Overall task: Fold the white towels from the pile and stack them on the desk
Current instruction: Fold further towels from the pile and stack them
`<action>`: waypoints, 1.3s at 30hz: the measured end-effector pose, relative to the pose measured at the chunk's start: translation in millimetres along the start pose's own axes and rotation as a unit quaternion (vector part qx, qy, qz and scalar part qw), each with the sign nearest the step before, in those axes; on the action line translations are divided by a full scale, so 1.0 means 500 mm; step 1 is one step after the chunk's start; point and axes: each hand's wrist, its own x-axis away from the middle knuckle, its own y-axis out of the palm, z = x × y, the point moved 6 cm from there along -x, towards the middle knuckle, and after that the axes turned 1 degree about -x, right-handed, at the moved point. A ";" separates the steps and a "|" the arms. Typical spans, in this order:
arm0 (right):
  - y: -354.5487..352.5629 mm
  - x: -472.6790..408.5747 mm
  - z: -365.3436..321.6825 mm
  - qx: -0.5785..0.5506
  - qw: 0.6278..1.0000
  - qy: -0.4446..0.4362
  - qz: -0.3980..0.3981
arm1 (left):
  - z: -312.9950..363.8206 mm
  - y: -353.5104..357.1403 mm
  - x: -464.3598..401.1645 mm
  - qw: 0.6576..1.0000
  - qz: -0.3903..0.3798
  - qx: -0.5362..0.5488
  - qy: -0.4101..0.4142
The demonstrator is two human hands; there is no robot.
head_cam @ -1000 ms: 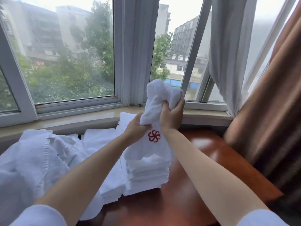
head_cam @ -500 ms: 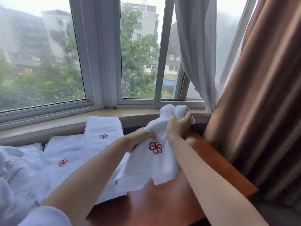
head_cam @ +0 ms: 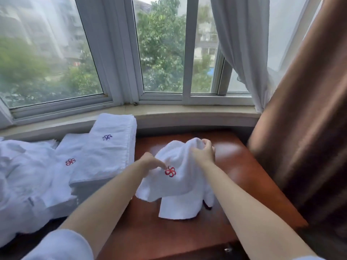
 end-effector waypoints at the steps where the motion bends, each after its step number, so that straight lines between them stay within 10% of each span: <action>1: 0.001 0.010 0.046 0.020 0.999 0.020 -0.015 | -0.020 0.012 -0.003 1.000 0.008 0.005 -0.019; 6: 0.025 0.069 0.255 0.094 0.976 0.138 -0.139 | -0.113 0.071 -0.001 0.991 0.031 0.108 -0.071; 17: 0.059 0.150 0.329 0.151 0.977 -0.008 -0.151 | -0.268 0.174 -0.020 0.949 0.004 -0.310 -0.049; 21: 0.069 0.139 0.341 0.231 0.961 -0.013 -0.153 | -0.266 0.181 -0.050 0.999 0.027 0.018 -0.031; 25: 0.085 0.148 0.363 0.386 0.903 -0.010 -0.188 | -0.206 0.169 -0.049 0.881 0.065 0.468 -0.017; 29: 0.092 0.154 0.339 0.380 0.914 0.039 -0.138 | -0.126 0.156 -0.012 0.845 -0.050 0.530 0.053; 35: 0.048 0.155 0.268 -0.137 0.980 0.147 -0.005 | -0.120 0.117 0.040 0.857 -0.122 0.488 0.108; 39: -0.055 0.156 0.116 -0.013 0.967 -0.178 0.181 | -0.157 0.060 0.021 0.917 0.086 0.367 0.129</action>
